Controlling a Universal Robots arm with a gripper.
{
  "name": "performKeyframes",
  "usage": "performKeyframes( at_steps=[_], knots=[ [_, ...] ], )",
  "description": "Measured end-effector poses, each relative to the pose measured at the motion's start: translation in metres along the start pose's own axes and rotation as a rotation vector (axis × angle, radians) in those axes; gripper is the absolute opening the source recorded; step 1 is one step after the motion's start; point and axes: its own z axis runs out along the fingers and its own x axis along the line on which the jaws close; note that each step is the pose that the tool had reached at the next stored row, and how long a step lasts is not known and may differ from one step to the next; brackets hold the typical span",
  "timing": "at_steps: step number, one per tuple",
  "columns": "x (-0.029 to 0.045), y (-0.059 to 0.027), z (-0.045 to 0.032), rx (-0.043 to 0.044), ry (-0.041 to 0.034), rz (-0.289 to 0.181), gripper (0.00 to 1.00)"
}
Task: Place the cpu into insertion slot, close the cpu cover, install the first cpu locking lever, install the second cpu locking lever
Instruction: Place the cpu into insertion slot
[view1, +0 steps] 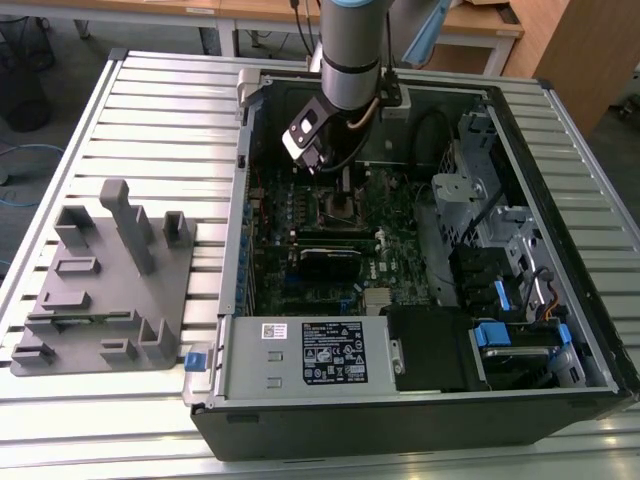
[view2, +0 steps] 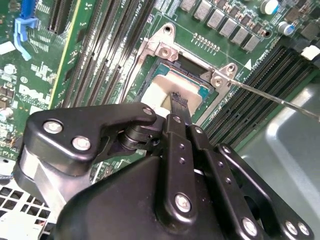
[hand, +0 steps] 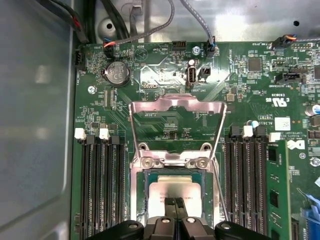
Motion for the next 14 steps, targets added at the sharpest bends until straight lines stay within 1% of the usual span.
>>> performKeyframes(
  at_steps=[5,12,14],
  knots=[
    [0.0001,0.0004,-0.0058,0.0,-0.0002,0.0,0.1],
    [0.0001,0.0004,-0.0064,0.0,-0.0002,0.0,0.1],
    [0.0001,0.0005,-0.0077,0.0003,-0.0006,0.0,0.1]
  ],
)
